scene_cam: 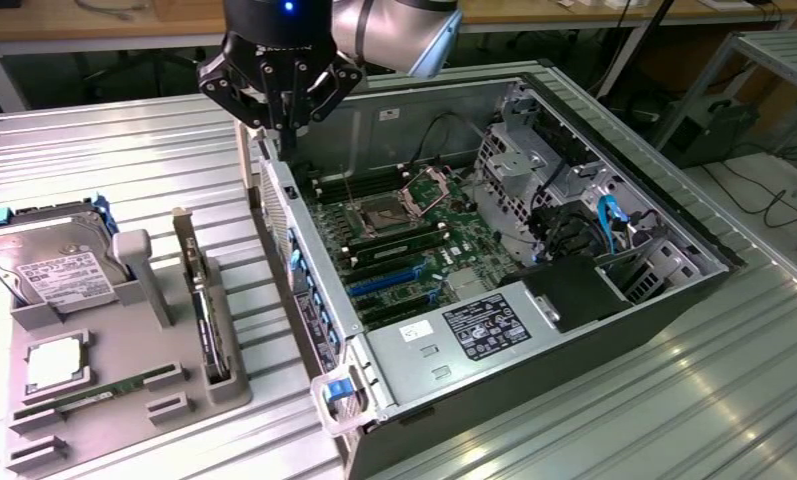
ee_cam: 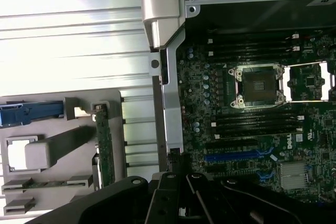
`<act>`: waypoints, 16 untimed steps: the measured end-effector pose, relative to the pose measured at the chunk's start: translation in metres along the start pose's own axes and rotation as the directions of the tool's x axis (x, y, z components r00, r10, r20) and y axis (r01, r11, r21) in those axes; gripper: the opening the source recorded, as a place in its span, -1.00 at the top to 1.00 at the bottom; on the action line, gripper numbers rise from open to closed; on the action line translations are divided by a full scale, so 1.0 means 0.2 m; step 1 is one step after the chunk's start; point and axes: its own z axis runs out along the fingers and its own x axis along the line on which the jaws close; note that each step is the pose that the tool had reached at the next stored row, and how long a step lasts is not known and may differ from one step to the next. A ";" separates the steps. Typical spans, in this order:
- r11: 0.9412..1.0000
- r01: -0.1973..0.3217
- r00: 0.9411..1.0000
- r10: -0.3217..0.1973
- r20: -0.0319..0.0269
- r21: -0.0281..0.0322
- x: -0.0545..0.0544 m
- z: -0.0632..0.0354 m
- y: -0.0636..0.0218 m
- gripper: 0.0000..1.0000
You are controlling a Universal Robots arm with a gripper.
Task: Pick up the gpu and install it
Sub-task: 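Reach for the gpu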
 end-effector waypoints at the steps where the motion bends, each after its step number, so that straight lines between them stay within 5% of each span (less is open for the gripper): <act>1: 1.000 0.000 1.000 0.000 0.000 0.000 0.00 0.000 0.000 0.79; 16: 1.000 0.000 1.000 0.000 0.000 0.000 0.03 -0.001 -0.005 0.79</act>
